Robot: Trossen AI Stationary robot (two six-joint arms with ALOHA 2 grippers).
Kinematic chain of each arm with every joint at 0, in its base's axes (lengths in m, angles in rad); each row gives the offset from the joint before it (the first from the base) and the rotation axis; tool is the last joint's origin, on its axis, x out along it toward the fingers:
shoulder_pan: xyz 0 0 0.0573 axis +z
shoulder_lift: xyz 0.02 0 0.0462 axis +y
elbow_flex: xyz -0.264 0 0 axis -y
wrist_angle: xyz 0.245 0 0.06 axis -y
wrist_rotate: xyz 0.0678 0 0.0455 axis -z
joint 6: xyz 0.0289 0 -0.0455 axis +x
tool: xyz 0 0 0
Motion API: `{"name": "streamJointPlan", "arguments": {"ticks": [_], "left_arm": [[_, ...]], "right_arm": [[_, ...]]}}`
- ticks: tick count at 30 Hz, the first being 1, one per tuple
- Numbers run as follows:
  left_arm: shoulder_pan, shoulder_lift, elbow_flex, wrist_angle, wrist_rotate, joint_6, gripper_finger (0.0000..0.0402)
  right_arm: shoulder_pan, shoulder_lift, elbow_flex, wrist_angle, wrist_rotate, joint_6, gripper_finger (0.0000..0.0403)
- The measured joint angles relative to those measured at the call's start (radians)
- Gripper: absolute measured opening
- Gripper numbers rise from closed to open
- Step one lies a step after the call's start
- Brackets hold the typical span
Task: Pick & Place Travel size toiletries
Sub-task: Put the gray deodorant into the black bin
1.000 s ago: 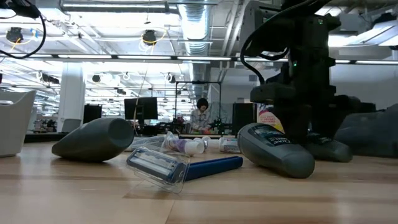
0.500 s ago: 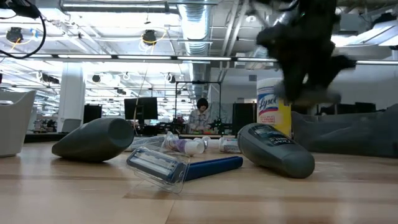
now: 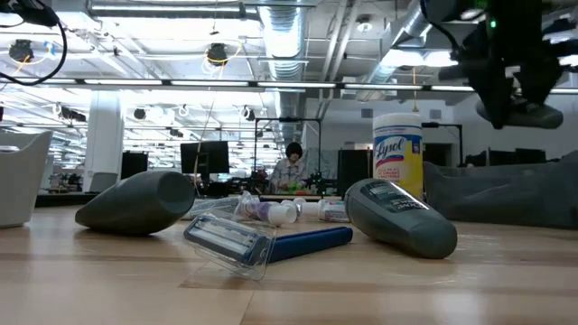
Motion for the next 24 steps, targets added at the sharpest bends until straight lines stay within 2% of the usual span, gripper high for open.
{"name": "streamJointPlan", "arguments": {"ticks": [9,24], "left_arm": [[0.000,0.000,0.000,0.000,0.000,0.000,0.0092],[0.000,0.000,0.000,0.000,0.000,0.000,0.0092]], "right_arm": [[0.030,0.000,-0.121,0.061,0.027,0.214,0.0197],[0.023,0.031,-0.151,0.112,0.055,0.339,0.0197]]}}
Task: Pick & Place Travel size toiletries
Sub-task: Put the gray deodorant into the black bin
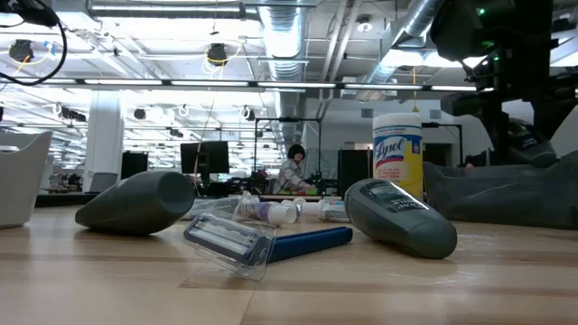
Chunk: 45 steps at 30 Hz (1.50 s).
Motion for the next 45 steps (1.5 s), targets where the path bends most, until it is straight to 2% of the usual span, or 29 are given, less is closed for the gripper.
{"name": "streamJointPlan", "arguments": {"ticks": [17,29,36,41,45], "left_arm": [[0.000,0.000,0.000,0.000,0.000,0.000,0.0092],[0.000,0.000,0.000,0.000,0.000,0.000,0.0092],[0.000,0.000,0.000,0.000,0.000,0.000,0.0092],[0.000,0.000,0.000,0.000,0.000,0.000,0.0092],[0.000,0.000,0.000,0.000,0.000,0.003,0.0092]], "right_arm": [[0.041,0.000,-0.001,-0.009,-0.055,-0.005,0.0197],[0.042,-0.003,-0.071,0.047,-0.062,-0.014,0.0199],[0.042,-0.003,-0.071,0.033,-0.067,-0.025,0.0286],[0.042,-0.003,-0.057,0.032,-0.095,-0.073,0.0298],[0.027,-0.003,0.028,0.057,-0.072,-0.278,0.0299]]}}
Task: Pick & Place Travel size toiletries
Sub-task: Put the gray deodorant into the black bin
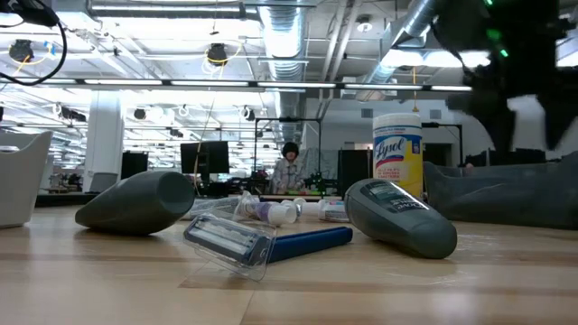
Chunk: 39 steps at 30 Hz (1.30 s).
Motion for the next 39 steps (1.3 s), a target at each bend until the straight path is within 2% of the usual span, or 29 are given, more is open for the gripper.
{"name": "streamJointPlan", "arguments": {"ticks": [4,9,15,25,30,39], "left_arm": [[0.000,0.000,0.000,0.000,0.000,0.000,0.0092],[0.000,0.000,0.000,0.000,0.000,0.000,0.0092],[0.000,0.000,0.000,-0.001,-0.001,0.000,0.0092],[0.000,0.000,0.000,0.000,0.000,-0.045,0.0092],[0.000,0.000,0.000,0.000,0.000,-0.045,0.0092],[0.000,0.007,0.000,0.000,0.001,-0.048,0.0092]], "right_arm": [[-0.033,0.001,0.109,0.177,-0.041,-0.245,0.0300],[-0.042,0.054,0.183,0.453,-0.110,-0.329,0.0301],[-0.018,0.249,0.312,0.461,-0.175,-0.375,0.0301],[0.053,0.558,0.631,0.399,-0.185,-0.443,0.0301],[0.097,0.648,0.659,0.373,-0.195,-0.406,0.0302],[0.145,0.727,0.662,0.463,-0.205,-0.350,0.0302]]}}
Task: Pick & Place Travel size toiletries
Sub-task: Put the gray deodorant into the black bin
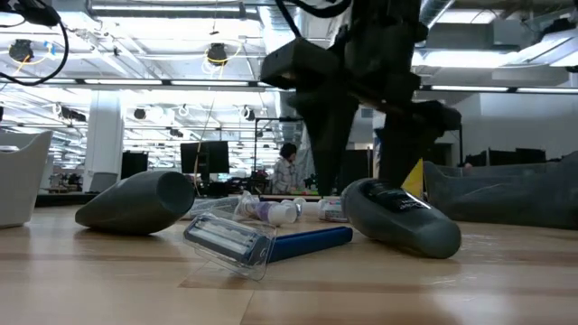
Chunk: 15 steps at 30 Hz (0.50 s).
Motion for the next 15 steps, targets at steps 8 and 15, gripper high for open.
{"name": "streamJointPlan", "arguments": {"ticks": [8,15], "left_arm": [[0.000,0.002,0.000,0.000,0.000,0.000,0.0092],[0.000,0.003,0.000,0.000,0.000,0.001,0.0092]], "right_arm": [[0.051,0.062,0.002,-0.021,-0.018,0.055,0.0294],[0.048,0.058,0.000,-0.055,-0.022,0.032,0.0197]]}}
